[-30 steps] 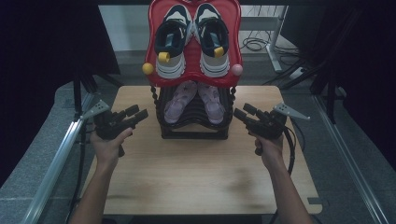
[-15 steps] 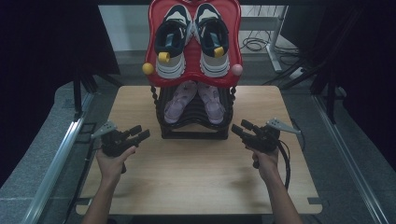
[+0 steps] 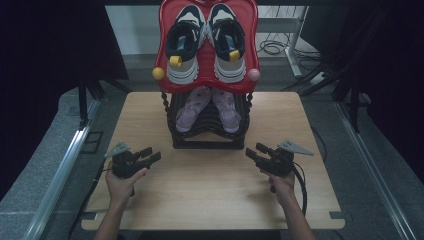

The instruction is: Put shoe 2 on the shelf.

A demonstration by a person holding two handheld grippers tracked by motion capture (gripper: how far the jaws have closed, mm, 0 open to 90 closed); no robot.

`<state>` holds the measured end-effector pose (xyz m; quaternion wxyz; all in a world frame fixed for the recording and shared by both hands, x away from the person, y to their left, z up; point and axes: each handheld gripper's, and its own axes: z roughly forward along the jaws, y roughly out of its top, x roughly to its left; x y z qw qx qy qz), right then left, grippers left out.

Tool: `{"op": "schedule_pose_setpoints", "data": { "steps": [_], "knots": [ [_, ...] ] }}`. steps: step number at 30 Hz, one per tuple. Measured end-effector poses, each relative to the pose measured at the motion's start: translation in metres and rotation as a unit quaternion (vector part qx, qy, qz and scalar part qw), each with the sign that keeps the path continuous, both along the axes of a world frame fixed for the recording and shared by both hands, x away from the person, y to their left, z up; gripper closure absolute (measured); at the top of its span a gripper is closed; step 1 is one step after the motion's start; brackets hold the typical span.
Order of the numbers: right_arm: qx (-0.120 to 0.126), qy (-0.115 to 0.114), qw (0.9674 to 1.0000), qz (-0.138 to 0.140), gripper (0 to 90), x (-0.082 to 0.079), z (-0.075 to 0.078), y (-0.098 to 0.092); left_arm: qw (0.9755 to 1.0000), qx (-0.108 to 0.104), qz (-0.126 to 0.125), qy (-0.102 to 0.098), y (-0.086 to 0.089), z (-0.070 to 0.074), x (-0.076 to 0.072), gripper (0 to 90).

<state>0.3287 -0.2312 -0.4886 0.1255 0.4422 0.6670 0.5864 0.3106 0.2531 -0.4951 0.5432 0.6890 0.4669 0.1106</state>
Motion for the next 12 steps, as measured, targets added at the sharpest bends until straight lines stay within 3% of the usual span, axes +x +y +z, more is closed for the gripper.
{"op": "schedule_pose_setpoints", "data": {
  "steps": [7, 12],
  "knots": [
    [-0.002, -0.010, 0.9999, 0.006, 41.3, -0.0031, 0.0015, 0.0030, 1.0000, -0.006, 0.003, 0.006, 0.0020, -0.0017, -0.0018, 46.8],
    [-0.020, -0.021, 0.9996, 0.000, 40.6, -0.0060, 0.0053, 0.0022, 1.0000, -0.007, 0.004, 0.002, 0.0040, 0.0003, -0.0036, 46.4]
  ]
}}
